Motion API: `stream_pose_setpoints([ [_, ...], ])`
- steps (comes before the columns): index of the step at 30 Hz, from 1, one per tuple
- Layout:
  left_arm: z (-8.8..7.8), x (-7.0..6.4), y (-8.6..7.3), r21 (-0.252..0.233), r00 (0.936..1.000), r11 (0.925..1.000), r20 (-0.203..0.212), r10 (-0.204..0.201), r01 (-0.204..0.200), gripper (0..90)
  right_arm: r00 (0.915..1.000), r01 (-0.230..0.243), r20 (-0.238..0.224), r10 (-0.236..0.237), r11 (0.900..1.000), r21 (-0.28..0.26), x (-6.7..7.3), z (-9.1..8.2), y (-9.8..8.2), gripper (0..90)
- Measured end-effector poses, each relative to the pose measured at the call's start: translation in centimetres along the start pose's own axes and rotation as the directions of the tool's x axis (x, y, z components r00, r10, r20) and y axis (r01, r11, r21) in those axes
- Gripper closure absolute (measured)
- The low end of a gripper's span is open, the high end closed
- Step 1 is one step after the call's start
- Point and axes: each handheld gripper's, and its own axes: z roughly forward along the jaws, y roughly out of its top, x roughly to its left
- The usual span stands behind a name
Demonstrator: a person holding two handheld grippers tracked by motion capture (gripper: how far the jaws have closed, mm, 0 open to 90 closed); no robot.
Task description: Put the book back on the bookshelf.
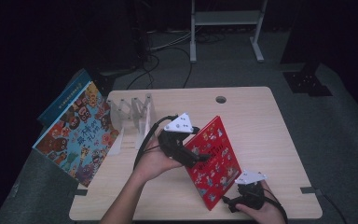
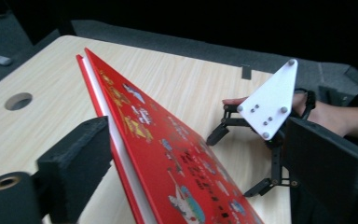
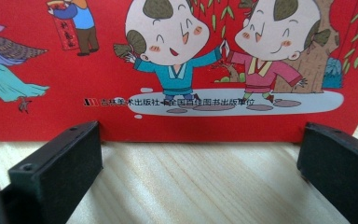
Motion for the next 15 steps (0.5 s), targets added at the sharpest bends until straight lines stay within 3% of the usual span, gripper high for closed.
stream_pose_setpoints([
  [8, -0.15, -0.18, 0.04, 0.008, 0.9992, 0.9996, -0.030, 0.026, -0.025, 16.9, 1.0000, 0.000, 0.000, 0.000, 1.000, 0.000, 0.00, 0.00, 0.00, 0.0],
  [12, -0.27, -0.44, 0.07, -0.003, 0.9996, 0.9998, 0.017, 0.022, -0.022, 25.4, 1.0000, 0.001, 0.004, -0.001, 1.000, 0.002, 0.00, -0.04, -0.02, 0.0],
  [15, -0.23, -0.74, 0.12, -0.007, 0.9994, 0.9995, 0.013, 0.032, -0.032, 30.0, 0.9999, -0.005, 0.010, 0.005, 1.000, 0.003, -0.01, -0.05, -0.02, 0.0],
])
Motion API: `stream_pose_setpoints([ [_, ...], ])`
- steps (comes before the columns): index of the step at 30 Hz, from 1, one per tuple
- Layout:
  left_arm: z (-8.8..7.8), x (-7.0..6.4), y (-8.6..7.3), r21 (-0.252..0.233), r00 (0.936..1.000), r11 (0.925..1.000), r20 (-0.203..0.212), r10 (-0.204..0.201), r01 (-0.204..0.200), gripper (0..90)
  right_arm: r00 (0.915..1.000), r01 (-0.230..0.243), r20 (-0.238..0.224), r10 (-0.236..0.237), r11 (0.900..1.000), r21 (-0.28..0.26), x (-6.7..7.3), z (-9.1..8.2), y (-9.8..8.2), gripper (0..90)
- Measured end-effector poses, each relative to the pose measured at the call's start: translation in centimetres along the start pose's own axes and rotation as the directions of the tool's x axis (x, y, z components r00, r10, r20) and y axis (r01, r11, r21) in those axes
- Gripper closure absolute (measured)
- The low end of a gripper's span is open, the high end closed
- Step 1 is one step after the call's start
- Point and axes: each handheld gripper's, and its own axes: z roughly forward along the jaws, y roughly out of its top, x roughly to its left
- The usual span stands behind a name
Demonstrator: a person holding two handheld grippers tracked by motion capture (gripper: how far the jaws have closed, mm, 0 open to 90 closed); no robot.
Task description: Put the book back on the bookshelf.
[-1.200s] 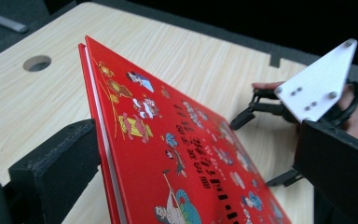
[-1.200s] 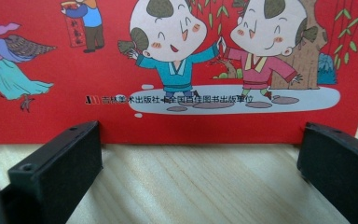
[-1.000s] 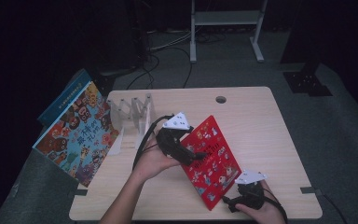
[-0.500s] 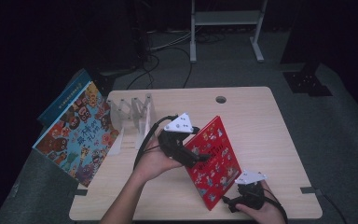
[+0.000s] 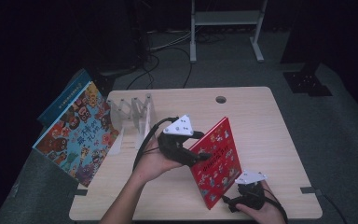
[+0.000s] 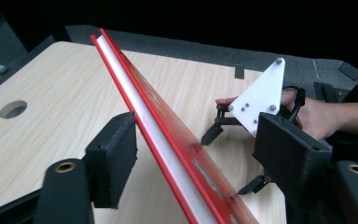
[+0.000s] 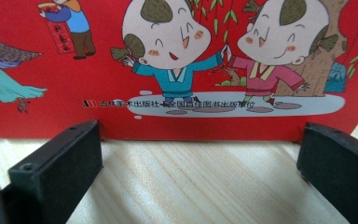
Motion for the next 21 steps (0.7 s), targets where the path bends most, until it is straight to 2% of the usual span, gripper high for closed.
stream_pose_setpoints([
  [7, -0.22, 0.26, -0.06, 0.027, 0.9998, 0.9996, -0.017, -0.011, 0.011, 44.5, 1.0000, -0.001, -0.001, 0.001, 1.000, 0.001, 0.00, 0.00, 0.00, 0.0],
  [10, 0.13, 0.20, -0.17, 0.063, 1.0000, 0.9980, 0.000, -0.005, 0.005, 53.2, 1.0000, -0.003, -0.001, 0.003, 1.000, 0.002, 0.02, 0.00, 0.00, 0.0],
  [13, 0.30, 0.05, -0.16, 0.074, 1.0000, 0.9972, 0.003, -0.007, 0.007, 54.8, 1.0000, 0.001, 0.001, -0.001, 1.000, -0.001, -0.01, 0.00, 0.00, 0.0],
  [21, 0.10, 0.58, -0.04, 0.141, 0.9991, 0.9899, -0.042, -0.010, 0.016, 60.5, 1.0000, -0.002, 0.004, 0.002, 1.000, -0.003, 0.01, 0.01, 0.01, 0.0],
])
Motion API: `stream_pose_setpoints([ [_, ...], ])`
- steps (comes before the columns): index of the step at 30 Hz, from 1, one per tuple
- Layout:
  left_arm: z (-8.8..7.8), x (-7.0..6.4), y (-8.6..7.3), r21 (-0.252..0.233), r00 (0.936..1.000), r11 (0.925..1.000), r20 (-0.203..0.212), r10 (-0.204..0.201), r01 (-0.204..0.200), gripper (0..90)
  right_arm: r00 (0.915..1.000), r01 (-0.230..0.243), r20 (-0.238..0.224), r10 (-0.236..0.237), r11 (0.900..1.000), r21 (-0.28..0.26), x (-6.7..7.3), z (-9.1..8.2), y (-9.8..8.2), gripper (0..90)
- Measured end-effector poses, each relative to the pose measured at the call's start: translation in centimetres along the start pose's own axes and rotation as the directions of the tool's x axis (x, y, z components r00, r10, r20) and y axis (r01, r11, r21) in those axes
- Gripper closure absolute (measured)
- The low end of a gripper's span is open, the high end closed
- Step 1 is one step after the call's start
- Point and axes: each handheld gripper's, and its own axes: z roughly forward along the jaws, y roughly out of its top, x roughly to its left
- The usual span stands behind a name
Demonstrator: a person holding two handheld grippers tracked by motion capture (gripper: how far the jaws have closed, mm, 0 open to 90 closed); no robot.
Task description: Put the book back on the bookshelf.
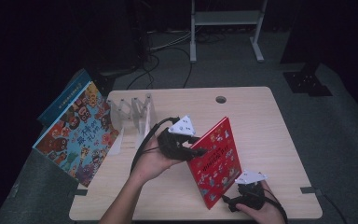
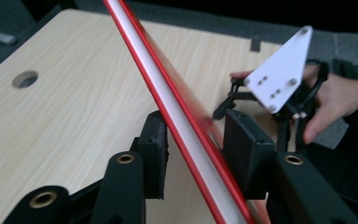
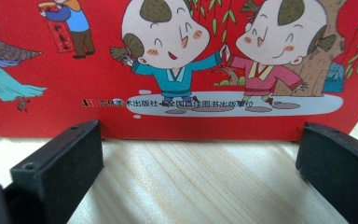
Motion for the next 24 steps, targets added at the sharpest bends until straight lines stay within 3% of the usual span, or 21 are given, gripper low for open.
stream_pose_setpoints([
  [7, -0.2, 0.4, 0.3, 0.006, 0.9993, 0.9995, 0.016, -0.033, 0.033, 65.6, 1.0000, 0.001, 0.001, -0.001, 1.000, 0.000, 0.0, 0.0, 0.0, 0.0],
  [10, -0.4, 0.8, 0.3, 0.006, 0.9990, 0.9993, 0.026, -0.036, 0.036, 67.9, 1.0000, -0.005, 0.004, 0.005, 1.000, -0.007, 0.0, -0.1, 0.0, 4.2],
  [17, -1.2, 1.6, 1.0, 0.072, 0.9969, 0.9968, 0.068, -0.040, 0.035, 70.4, 1.0000, -0.001, 0.005, 0.001, 1.000, -0.013, -0.1, -0.1, -0.1, 4.6],
  [24, -2.1, 1.9, 2.0, 0.151, 0.9946, 0.9882, 0.095, -0.041, 0.026, 74.2, 1.0000, -0.004, 0.002, 0.004, 1.000, -0.011, -0.1, -0.2, -0.1, 5.0],
])
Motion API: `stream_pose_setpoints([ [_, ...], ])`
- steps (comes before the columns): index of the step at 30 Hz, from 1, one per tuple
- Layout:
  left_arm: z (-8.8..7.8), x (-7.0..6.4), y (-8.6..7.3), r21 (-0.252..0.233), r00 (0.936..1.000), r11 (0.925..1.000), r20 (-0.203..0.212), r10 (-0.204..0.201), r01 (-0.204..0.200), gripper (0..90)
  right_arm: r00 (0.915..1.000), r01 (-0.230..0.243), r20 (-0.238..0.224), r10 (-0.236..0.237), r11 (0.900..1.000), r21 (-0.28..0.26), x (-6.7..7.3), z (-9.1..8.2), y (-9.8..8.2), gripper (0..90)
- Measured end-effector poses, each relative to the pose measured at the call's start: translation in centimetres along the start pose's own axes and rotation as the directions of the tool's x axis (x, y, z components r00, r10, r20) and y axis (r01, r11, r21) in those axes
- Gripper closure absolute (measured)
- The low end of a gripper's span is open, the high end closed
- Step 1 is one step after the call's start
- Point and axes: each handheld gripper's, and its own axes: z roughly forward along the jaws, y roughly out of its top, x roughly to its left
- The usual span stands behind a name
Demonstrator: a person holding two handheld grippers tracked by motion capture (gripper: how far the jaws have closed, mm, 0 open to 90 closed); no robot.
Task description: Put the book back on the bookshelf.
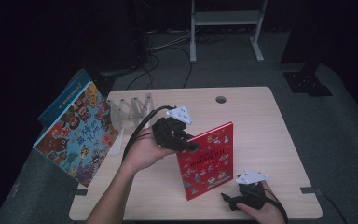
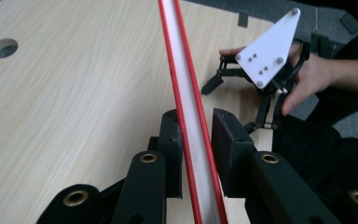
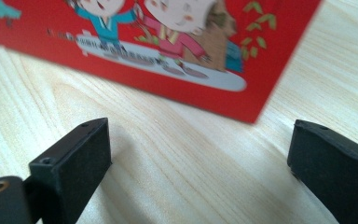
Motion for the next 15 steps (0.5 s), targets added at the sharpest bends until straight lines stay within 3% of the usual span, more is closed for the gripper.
stream_pose_setpoints([
  [3, -0.5, -0.1, 0.5, 0.034, 1.0000, 0.9994, 0.005, -0.002, 0.002, 76.8, 1.0000, -0.001, -0.001, 0.001, 1.000, -0.001, 0.0, 0.0, 0.0, 5.5],
  [5, -0.7, -0.2, 0.8, 0.050, 0.9999, 0.9987, 0.010, 0.006, -0.006, 78.7, 1.0000, 0.002, -0.001, -0.002, 1.000, -0.013, -0.1, -0.1, 0.0, 11.7],
  [8, -0.8, -0.5, 1.2, 0.087, 0.9994, 0.9961, -0.029, 0.021, -0.018, 79.1, 0.9999, -0.007, -0.015, 0.007, 1.000, -0.025, -0.4, -0.2, -0.1, 14.7],
  [15, -1.3, -0.3, 1.7, 0.106, 0.9987, 0.9944, -0.049, 0.013, -0.008, 79.2, 0.9993, -0.034, -0.016, 0.034, 0.999, -0.010, -1.9, -0.2, 0.4, 15.4],
])
